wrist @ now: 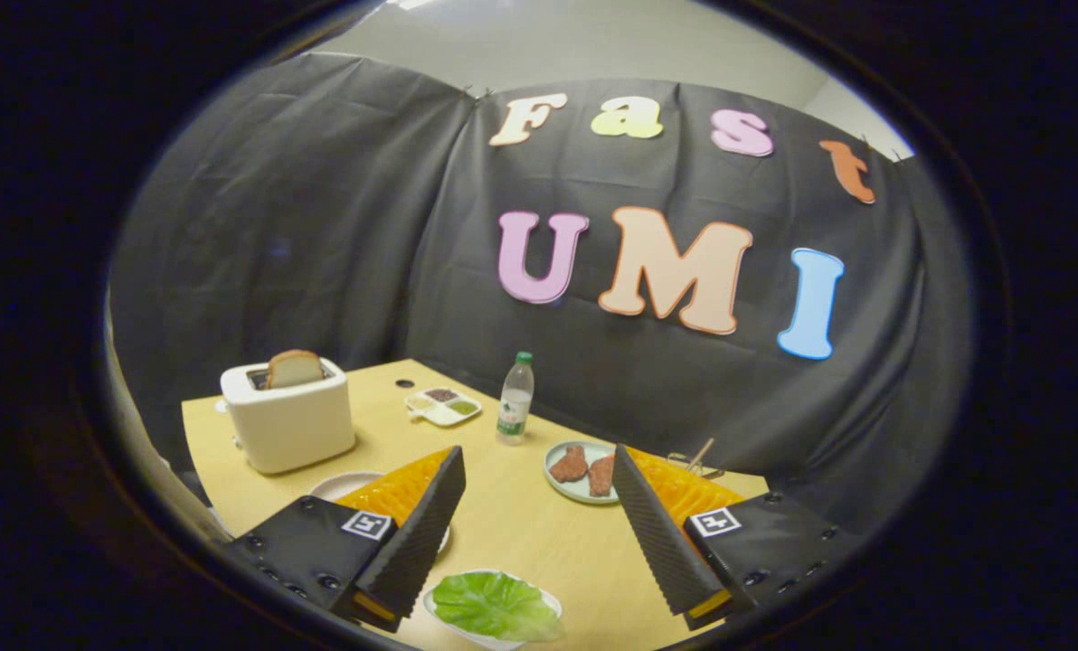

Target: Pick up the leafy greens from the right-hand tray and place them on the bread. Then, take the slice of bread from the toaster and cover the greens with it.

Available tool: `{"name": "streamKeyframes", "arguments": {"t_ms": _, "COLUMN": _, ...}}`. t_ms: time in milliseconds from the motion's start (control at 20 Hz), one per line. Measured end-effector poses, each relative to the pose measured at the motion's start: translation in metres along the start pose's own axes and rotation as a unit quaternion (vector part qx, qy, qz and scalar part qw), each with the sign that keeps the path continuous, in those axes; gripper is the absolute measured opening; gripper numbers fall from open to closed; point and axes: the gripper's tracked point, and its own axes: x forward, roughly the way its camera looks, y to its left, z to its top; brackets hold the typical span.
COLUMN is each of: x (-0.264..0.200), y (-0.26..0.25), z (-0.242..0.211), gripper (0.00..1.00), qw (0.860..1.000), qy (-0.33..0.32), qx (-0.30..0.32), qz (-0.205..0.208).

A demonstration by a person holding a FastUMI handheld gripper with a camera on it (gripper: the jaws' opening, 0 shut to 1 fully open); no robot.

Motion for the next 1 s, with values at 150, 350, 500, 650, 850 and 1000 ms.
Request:
{"name": "streamKeyframes", "arguments": {"t_ms": 150, "x": 0.009, "y": 0.006, "z": -0.023, "gripper": 1.00, "qw": 0.999, "qy": 0.033, "qx": -0.021, "qz": 0.037}}
{"name": "streamKeyframes", "arguments": {"t_ms": 350, "x": 0.021, "y": 0.008, "z": -0.054, "gripper": 1.00, "qw": 0.994, "qy": 0.072, "qx": -0.034, "qz": 0.070}}
{"name": "streamKeyframes", "arguments": {"t_ms": 500, "x": 0.027, "y": 0.017, "z": -0.091, "gripper": 1.00, "qw": 0.986, "qy": 0.115, "qx": -0.059, "qz": 0.102}}
{"name": "streamKeyframes", "arguments": {"t_ms": 650, "x": 0.028, "y": 0.025, "z": -0.128, "gripper": 1.00, "qw": 0.975, "qy": 0.160, "qx": -0.079, "qz": 0.135}}
{"name": "streamKeyframes", "arguments": {"t_ms": 850, "x": 0.028, "y": 0.034, "z": -0.177, "gripper": 0.99, "qw": 0.960, "qy": 0.213, "qx": -0.083, "qz": 0.162}}
{"name": "streamKeyframes", "arguments": {"t_ms": 1000, "x": 0.025, "y": 0.038, "z": -0.205, "gripper": 0.99, "qw": 0.949, "qy": 0.248, "qx": -0.078, "qz": 0.176}}
